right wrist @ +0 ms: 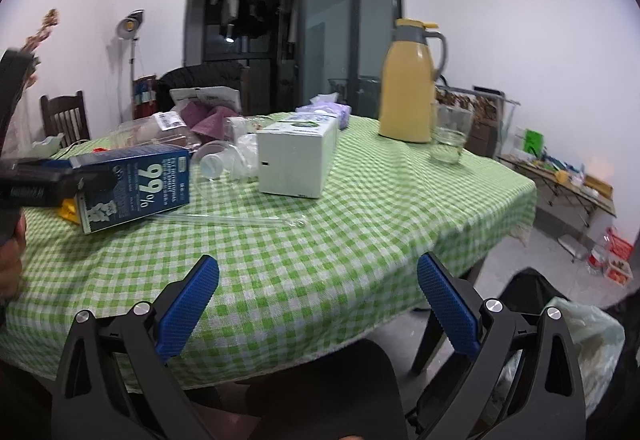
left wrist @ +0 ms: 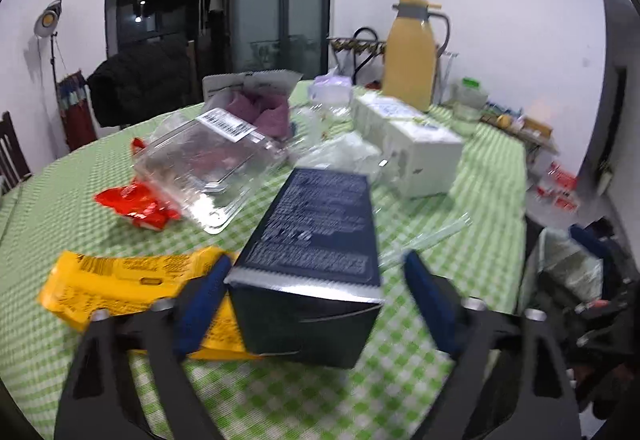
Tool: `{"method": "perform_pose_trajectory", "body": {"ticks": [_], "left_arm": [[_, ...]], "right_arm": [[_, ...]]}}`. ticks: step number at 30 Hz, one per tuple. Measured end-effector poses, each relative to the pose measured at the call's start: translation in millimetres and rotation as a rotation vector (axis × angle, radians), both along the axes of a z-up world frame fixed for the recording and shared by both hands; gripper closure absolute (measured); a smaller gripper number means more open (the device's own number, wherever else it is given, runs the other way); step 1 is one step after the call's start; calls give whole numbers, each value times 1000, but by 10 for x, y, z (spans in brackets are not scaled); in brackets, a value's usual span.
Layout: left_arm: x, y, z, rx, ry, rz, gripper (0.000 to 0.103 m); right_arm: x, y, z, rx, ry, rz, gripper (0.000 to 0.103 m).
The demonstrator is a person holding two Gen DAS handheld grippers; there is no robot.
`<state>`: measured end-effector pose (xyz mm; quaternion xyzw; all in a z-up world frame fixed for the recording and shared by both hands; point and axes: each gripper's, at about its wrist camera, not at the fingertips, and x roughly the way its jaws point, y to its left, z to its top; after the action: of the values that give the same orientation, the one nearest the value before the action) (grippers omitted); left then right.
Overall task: Collect trash
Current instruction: 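Grasp the dark blue box with the left tool while the right tool grasps the white milk carton, then carry both items to the trash bag and open both tools to drop them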
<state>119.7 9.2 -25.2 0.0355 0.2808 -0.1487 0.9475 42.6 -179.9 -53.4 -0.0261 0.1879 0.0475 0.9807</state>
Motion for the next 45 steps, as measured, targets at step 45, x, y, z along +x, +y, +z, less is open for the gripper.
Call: {"method": "perform_pose_trajectory", "body": {"ticks": [45], "left_arm": [[79, 316, 1068, -204, -247, 193, 45]], "right_arm": [[1561, -428, 740, 214, 162, -23, 33]]}}
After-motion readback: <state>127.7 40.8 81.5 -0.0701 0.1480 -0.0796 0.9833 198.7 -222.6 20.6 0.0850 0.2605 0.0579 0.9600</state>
